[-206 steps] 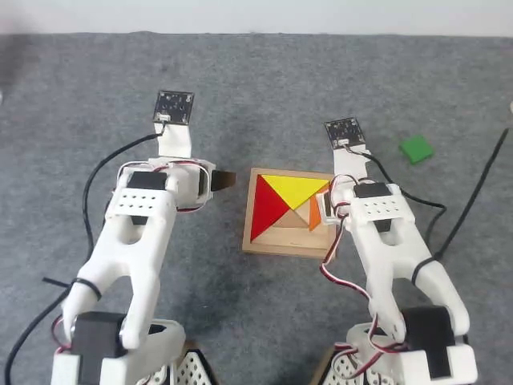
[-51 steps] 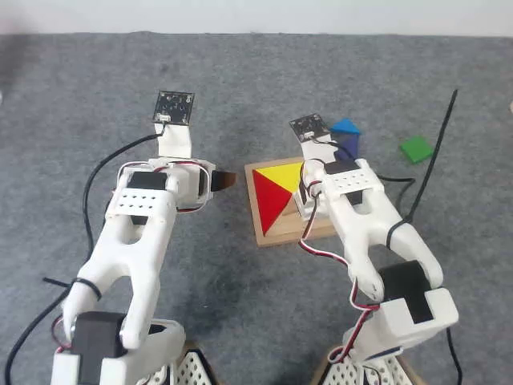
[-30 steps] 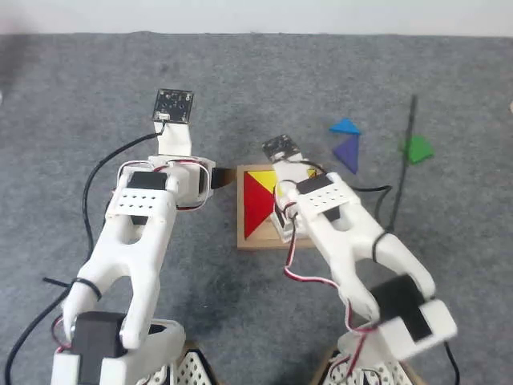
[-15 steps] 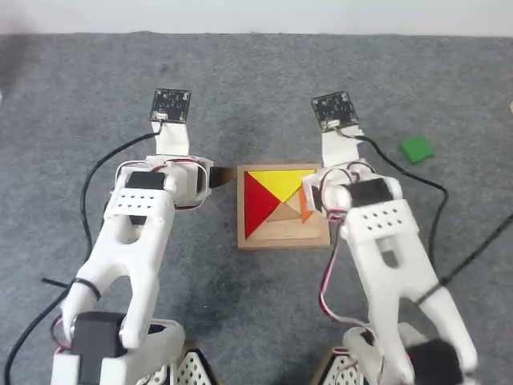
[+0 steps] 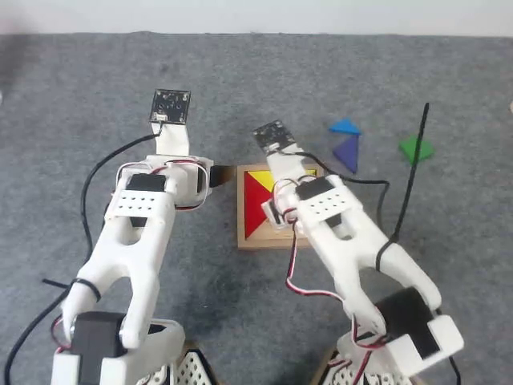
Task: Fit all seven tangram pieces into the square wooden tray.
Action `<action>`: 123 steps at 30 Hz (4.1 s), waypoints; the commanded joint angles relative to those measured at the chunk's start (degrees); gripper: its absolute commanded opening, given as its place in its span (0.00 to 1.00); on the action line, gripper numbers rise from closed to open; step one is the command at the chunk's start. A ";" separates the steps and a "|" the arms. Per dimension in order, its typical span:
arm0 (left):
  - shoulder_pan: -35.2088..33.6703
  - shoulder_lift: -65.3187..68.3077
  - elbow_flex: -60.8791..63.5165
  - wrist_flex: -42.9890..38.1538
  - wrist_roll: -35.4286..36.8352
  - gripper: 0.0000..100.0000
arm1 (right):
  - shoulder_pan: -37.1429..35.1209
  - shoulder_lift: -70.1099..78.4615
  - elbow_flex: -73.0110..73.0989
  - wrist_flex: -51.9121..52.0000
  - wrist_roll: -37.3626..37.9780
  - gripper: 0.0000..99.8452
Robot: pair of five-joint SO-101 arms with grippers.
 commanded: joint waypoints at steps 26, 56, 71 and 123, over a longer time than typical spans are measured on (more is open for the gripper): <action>0.62 -0.35 -0.22 -1.14 0.18 0.35 | -5.23 3.12 -2.73 1.71 0.53 0.30; 0.35 -0.26 -0.13 -0.97 0.18 0.35 | 6.46 -0.31 -1.23 6.73 1.32 0.30; 0.35 -0.44 0.40 -0.97 0.18 0.35 | 6.46 6.73 -7.21 4.18 2.46 0.30; 0.53 -0.35 0.40 -0.97 0.09 0.35 | 10.86 6.90 -12.13 7.78 -0.88 0.30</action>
